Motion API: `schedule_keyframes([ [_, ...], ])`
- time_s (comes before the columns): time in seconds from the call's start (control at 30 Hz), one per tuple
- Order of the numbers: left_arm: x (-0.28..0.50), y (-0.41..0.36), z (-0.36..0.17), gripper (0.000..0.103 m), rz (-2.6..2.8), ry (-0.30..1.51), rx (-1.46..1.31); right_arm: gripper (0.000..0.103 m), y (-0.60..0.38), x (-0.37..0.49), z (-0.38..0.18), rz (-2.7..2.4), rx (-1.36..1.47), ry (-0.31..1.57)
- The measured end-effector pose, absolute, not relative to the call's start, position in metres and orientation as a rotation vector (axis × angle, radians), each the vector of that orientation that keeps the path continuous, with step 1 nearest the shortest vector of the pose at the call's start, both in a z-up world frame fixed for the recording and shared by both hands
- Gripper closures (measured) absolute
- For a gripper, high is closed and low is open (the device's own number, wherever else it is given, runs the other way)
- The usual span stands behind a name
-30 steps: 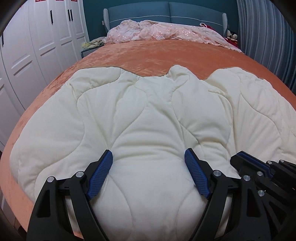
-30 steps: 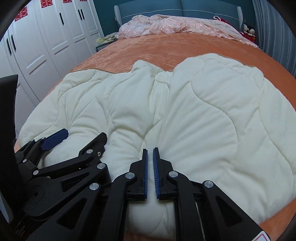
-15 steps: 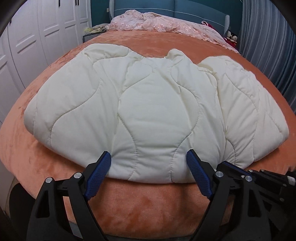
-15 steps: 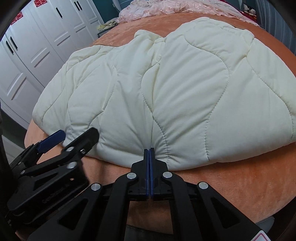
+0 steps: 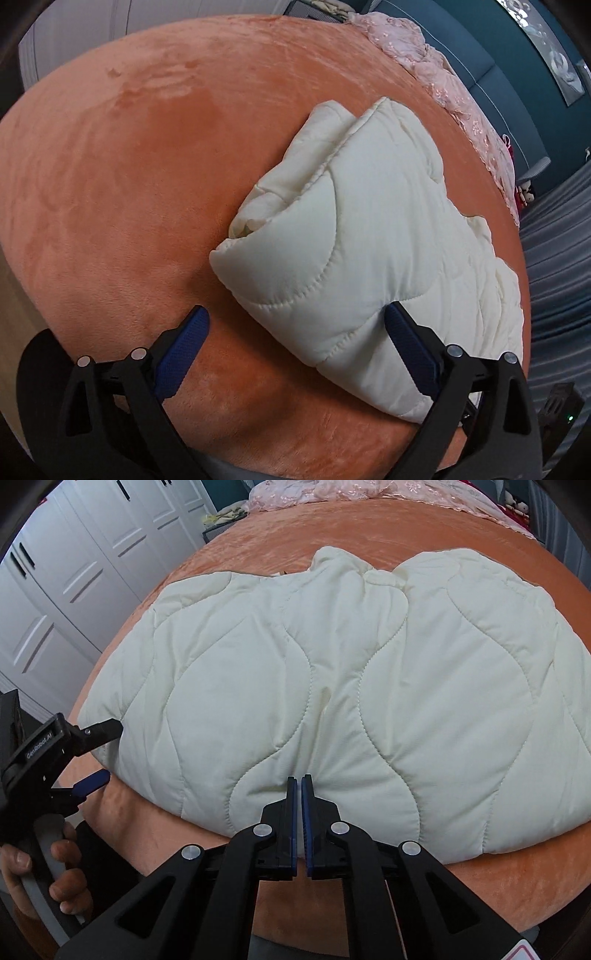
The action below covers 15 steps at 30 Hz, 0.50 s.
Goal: Fold large clothes
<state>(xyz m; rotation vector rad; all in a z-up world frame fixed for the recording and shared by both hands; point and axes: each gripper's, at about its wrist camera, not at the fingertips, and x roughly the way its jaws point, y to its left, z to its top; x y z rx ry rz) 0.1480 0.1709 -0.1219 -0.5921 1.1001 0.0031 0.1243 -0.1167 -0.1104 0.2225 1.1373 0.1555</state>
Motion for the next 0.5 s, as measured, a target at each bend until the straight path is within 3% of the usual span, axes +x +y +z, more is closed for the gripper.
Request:
schedule_keyframes([
  [0.33,0.166,0.142,-0.125,0.006,-0.048,1.092,-0.591,0.101,-0.114,0.132,-0.124,0.141,0.211,1.165],
  [0.4,0.167,0.133,-0.120,0.015,-0.056,1.089,-0.566,0.102,-0.108,0.134,-0.124,0.134,0.166,1.160],
  [0.5,0.164,0.123,-0.106,0.038,-0.051,1.054,-0.518,0.102,-0.103,0.135,-0.124,0.126,0.114,1.154],
])
